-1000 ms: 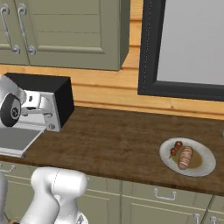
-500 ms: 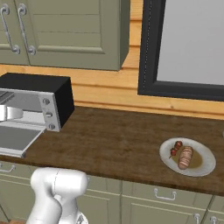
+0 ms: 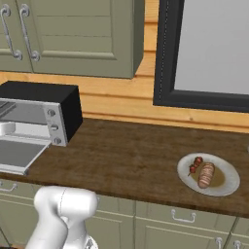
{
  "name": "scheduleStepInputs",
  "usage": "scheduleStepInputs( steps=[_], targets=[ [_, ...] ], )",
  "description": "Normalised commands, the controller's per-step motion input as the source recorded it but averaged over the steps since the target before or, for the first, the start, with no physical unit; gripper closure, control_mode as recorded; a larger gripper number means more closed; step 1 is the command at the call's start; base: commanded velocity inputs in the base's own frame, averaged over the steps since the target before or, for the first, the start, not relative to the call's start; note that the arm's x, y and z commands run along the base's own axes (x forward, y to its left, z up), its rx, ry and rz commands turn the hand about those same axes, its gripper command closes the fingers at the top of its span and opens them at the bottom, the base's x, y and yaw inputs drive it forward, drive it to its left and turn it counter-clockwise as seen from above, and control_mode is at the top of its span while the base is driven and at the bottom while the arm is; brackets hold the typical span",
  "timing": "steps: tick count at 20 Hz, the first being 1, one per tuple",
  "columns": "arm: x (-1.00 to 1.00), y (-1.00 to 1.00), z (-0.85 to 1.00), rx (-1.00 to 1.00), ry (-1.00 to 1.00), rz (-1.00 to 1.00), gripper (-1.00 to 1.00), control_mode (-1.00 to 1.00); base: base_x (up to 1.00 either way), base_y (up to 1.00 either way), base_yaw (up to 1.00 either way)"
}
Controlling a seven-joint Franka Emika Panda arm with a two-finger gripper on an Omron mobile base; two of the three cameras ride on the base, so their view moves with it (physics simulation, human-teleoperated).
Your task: Pick up the kebab skewer and baguette bread, and place them inside the toaster oven. Close the toaster oven door and start by setting the timer.
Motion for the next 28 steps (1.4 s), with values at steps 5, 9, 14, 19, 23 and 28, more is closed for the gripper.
scheduleStepInputs(
  steps=[5,9,14,19,23,28],
  targets=[
    [0.34,0.43,-0.03,0.02,-0.15,0.0,-1.0,-1.0,0.0,0.0,0.0],
    [0.38,0.36,-0.28,0.09,-0.03,-0.01,-1.0,-1.0,0.0,0.0,0.0],
    [0.5,0.39,-0.28,0.13,0.0,-0.06,-1.0,-1.0,0.0,0.0,0.0],
    [0.48,0.14,-0.12,0.05,0.0,-0.02,-1.0,-1.0,0.0,0.0,0.0],
    [0.33,0.11,-0.34,0.0,0.0,0.0,-1.0,-1.0,0.0,0.0,0.0],
    [0.44,0.08,-0.21,0.0,0.0,0.0,-1.0,-1.0,0.0,0.0,0.0]
  ],
)
